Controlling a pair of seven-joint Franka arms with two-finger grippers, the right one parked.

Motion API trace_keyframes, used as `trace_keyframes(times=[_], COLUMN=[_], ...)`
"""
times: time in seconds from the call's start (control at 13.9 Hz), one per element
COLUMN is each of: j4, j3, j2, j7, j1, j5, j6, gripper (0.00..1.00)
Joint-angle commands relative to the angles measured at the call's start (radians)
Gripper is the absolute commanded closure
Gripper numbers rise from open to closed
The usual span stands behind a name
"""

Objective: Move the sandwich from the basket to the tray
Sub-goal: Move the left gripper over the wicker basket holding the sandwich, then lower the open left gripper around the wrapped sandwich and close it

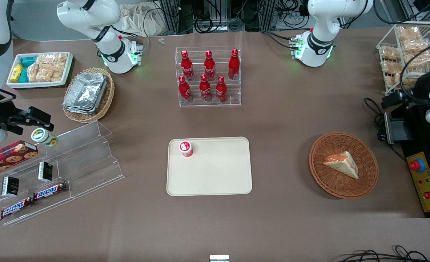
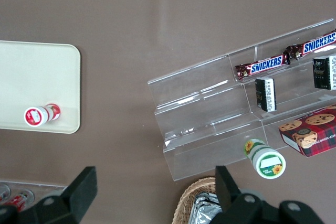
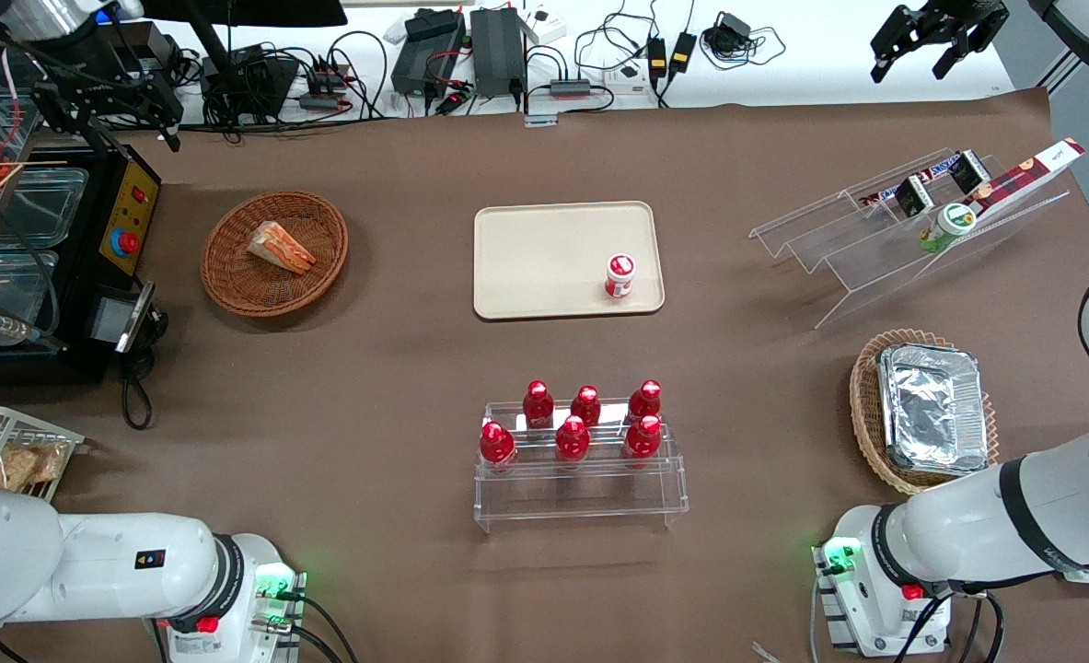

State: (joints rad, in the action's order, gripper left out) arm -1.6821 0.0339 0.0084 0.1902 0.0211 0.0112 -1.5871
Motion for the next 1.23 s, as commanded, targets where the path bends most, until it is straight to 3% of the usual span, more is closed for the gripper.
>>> trace_keyframes(times=[0.0,0.29,0.58,1.15], j4=[-0.134,-0.255,-0.263,-0.272], j3=[-0.008,-0.008,-0.009,-0.014], j2=[-0.008,0.083,0.223,0.360], j7=[0.211,0.368,0.523,0.652], j1=[0.007,0.008,-0.003,-0.007], j5=[0.016,0.018,0.004,0.004], j6=[-0.132,-0.350,-0.499,-0.685], gripper=[0.00,0.00,0.00,0.00])
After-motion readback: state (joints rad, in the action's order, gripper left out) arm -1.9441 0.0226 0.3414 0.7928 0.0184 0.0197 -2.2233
